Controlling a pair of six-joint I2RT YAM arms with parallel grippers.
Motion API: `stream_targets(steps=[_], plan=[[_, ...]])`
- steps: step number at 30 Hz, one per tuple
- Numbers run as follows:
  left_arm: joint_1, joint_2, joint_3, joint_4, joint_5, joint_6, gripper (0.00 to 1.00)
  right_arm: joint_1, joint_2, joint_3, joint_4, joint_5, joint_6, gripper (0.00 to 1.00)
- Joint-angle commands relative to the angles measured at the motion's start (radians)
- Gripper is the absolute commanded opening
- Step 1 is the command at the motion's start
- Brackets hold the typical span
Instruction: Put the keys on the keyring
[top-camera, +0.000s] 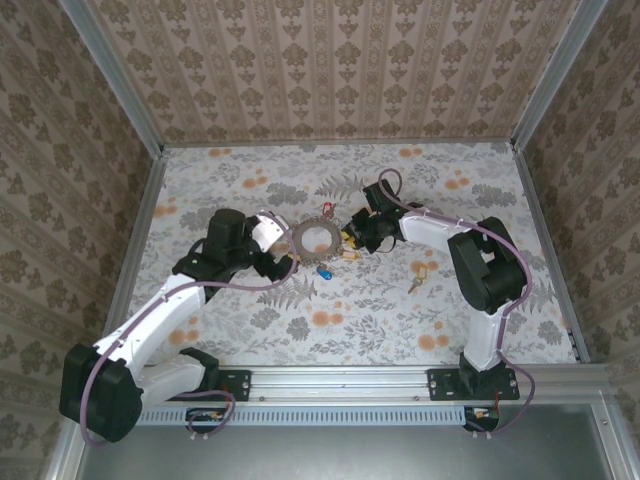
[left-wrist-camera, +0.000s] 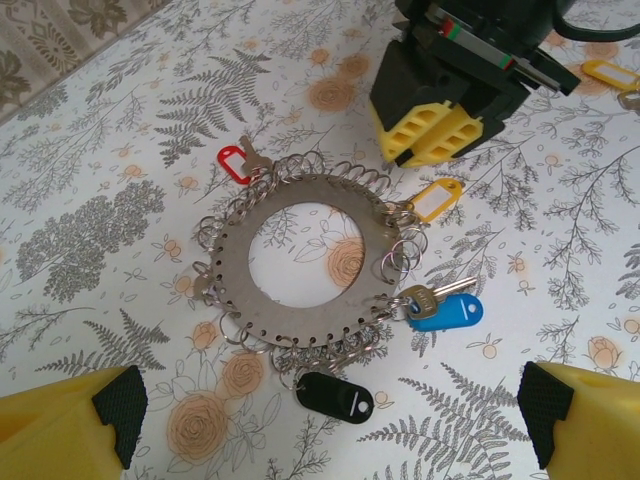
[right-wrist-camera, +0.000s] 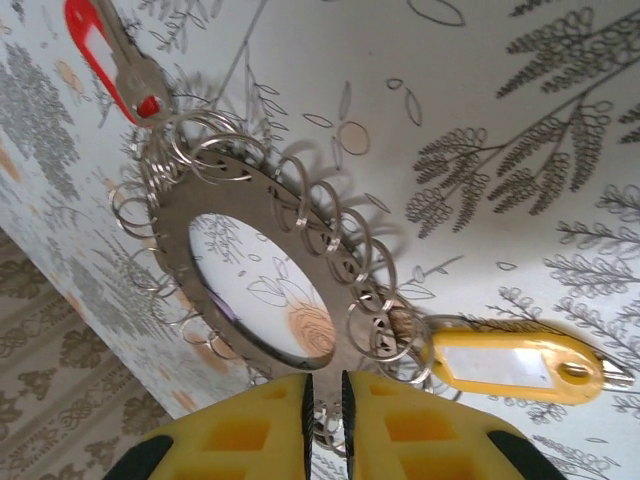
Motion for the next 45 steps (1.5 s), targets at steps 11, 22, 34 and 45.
stream_targets(steps=[11,22,34,45], plan=[[-0.012,-0.005,0.003,-0.018,0.012,0.019,0.99,-0.002,0.056,-0.047,0.051,0.009,0.095,0.26],[-0.013,0.004,0.008,-0.026,0.015,0.021,0.99,-0.006,0.095,-0.042,0.077,0.027,0.143,0.25],[-0.018,0.020,0.014,-0.034,0.026,0.016,0.99,-0.006,0.123,0.011,0.081,0.049,0.173,0.23],[-0.022,0.031,0.018,-0.033,0.030,0.015,0.99,-0.007,0.136,0.057,0.072,0.062,0.172,0.21]])
